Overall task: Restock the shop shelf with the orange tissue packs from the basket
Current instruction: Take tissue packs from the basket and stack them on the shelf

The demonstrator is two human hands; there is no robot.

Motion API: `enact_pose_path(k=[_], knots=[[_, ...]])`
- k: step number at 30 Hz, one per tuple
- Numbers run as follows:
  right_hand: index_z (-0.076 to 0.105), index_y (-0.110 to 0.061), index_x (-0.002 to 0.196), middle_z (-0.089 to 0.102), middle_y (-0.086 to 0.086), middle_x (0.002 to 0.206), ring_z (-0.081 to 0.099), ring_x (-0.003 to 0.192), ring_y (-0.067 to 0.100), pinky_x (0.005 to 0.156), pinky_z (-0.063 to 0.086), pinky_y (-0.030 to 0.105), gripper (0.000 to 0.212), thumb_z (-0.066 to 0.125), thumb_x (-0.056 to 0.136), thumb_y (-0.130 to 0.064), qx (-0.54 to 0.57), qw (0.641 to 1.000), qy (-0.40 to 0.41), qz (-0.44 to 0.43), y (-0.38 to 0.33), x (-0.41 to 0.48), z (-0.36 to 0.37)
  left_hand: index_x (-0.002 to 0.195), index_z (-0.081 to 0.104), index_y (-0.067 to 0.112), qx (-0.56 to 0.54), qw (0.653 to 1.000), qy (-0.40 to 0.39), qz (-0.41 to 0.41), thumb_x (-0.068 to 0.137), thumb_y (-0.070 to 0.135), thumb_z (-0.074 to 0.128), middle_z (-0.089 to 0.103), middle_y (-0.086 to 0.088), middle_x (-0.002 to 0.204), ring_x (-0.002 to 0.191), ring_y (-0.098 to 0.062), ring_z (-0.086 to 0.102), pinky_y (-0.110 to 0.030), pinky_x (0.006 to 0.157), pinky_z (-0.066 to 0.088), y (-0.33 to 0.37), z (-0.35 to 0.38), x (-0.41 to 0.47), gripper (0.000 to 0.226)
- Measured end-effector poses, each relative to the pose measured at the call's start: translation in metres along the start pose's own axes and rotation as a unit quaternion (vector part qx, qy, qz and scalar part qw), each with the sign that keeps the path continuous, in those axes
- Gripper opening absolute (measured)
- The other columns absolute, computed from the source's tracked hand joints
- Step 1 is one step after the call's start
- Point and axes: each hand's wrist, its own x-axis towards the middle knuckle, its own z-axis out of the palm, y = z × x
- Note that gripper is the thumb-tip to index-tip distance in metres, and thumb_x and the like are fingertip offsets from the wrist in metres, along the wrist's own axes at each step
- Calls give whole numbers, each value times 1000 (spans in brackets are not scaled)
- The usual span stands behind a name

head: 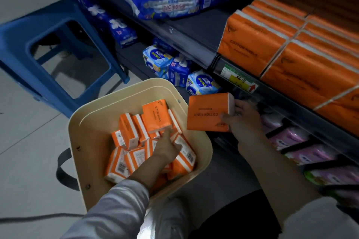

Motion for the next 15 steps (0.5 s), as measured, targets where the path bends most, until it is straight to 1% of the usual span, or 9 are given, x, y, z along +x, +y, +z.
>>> enact_pose_path(k=[2,4,6,8,9,10,12,13,15], knots=[[52,-15,124,60,4,119,60,103,20,81,54,42,46,64,83,1,2,1000,4,5,-1,-1,1,137,31,30,-34,999,-9,-15,92,16,57,59,-12,122,100,-32,64,-37,76,54,0,-10,-6,54],[51,-16,125,60,3,119,60,103,20,83,54,42,47,64,83,0,5,1000,4,8,-4,-4,1,138,30,34,-101,994,-12,-36,93,15,56,58,-11,123,97,-29,66,-30,67,54,0,-24,-14,55],[51,-16,127,61,3,119,60,103,20,85,54,43,48,64,83,-2,5,1000,0,6,-7,-8,1,142,26,36,-159,986,1,-51,92,18,57,59,-11,119,91,-25,67,-31,70,55,-2,-40,-24,61],[52,-15,128,62,3,118,61,103,20,86,53,45,48,65,83,-3,5,1000,-9,-1,-11,-14,0,143,23,39,-233,970,7,-66,91,22,60,58,-10,120,89,-25,68,-39,77,57,-4,-55,-37,66],[52,-15,127,62,3,116,61,102,20,87,53,45,47,64,83,-3,3,1000,-13,-7,-13,-18,0,143,23,40,-270,960,8,-69,91,22,60,58,-11,123,90,-26,68,-42,78,58,-4,-61,-44,66],[53,-15,125,62,3,115,61,102,20,87,53,45,45,64,83,-2,1,1000,-16,-16,-14,-22,-1,143,23,40,-300,951,12,-69,92,21,59,58,-13,123,90,-26,69,-41,75,58,-3,-65,-51,65],[57,-16,118,64,4,111,61,101,20,87,52,44,37,62,84,-1,4,999,-22,-39,-18,-30,-3,140,29,41,-329,942,21,-53,94,16,54,63,-9,113,84,-19,68,-32,61,55,3,-72,-64,58],[59,-16,114,65,4,110,62,100,20,87,52,43,32,60,85,-1,12,998,-33,-44,-20,-35,-6,138,33,41,-334,942,24,-38,95,14,50,65,-5,106,80,-15,67,-28,59,52,9,-74,-71,54],[62,-16,108,67,6,109,63,98,20,89,51,44,24,57,88,-3,56,996,-67,-27,-24,-46,-12,130,45,37,-326,945,20,3,96,9,45,65,-3,100,78,-11,66,-26,63,51,23,-80,-86,44]])
